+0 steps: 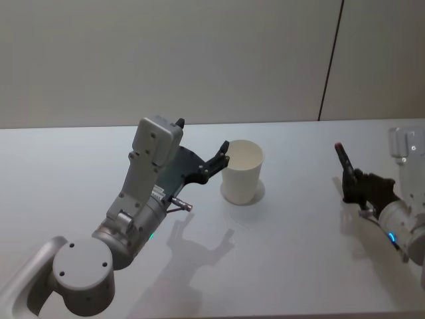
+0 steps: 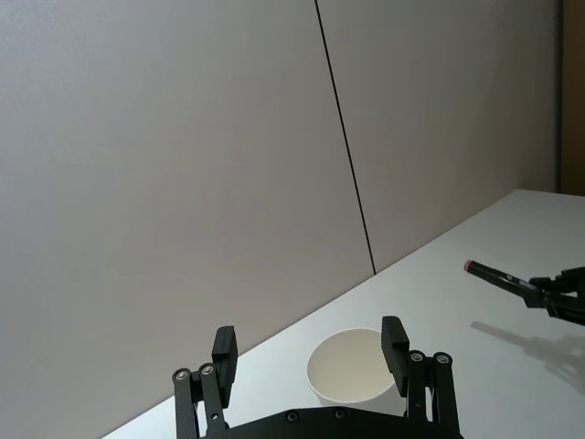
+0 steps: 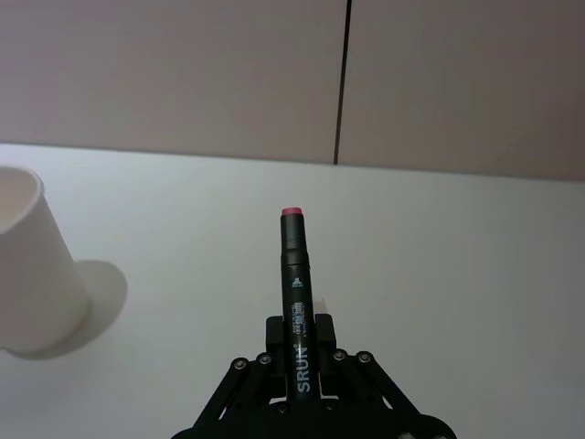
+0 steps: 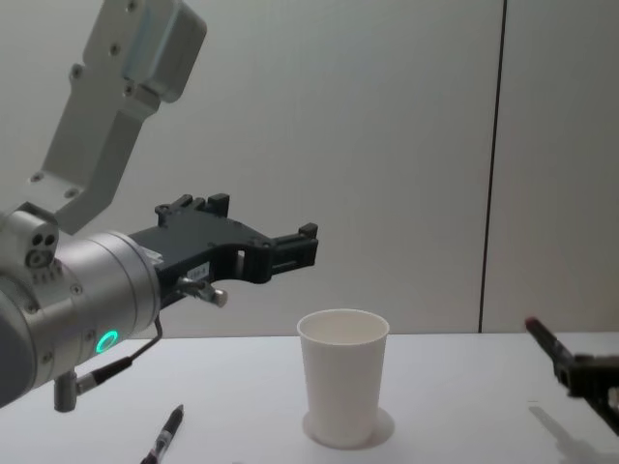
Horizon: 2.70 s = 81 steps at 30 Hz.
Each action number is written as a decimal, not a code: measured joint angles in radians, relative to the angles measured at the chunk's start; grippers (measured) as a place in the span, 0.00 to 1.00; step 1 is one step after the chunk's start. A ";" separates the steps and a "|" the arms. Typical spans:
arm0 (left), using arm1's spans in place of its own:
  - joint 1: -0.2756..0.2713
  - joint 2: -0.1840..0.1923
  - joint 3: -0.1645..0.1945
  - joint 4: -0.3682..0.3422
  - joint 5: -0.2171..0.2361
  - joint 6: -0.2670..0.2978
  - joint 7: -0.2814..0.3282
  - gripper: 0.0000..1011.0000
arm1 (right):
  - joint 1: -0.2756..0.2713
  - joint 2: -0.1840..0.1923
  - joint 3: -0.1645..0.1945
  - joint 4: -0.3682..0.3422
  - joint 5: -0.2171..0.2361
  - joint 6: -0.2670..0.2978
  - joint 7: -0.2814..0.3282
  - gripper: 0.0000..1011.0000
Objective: Place the pen into the pen holder.
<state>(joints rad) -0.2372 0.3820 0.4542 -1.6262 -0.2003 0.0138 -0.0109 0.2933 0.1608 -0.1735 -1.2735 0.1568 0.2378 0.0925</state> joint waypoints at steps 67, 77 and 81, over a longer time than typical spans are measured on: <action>0.000 0.000 0.000 0.000 0.000 0.000 0.000 0.99 | 0.388 -0.204 -0.124 0.648 -0.041 -0.866 0.284 0.18; 0.000 0.000 0.000 0.000 0.000 0.000 0.000 0.99 | 0.496 -0.250 -0.135 0.876 -0.029 -0.971 0.306 0.18; 0.000 0.000 0.000 0.000 0.000 0.000 0.000 0.99 | 0.532 -0.265 -0.138 0.950 -0.028 -1.002 0.306 0.18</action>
<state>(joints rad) -0.2371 0.3821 0.4542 -1.6262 -0.2004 0.0139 -0.0110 0.8255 -0.1037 -0.3110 -0.3233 0.1286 -0.7640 0.3988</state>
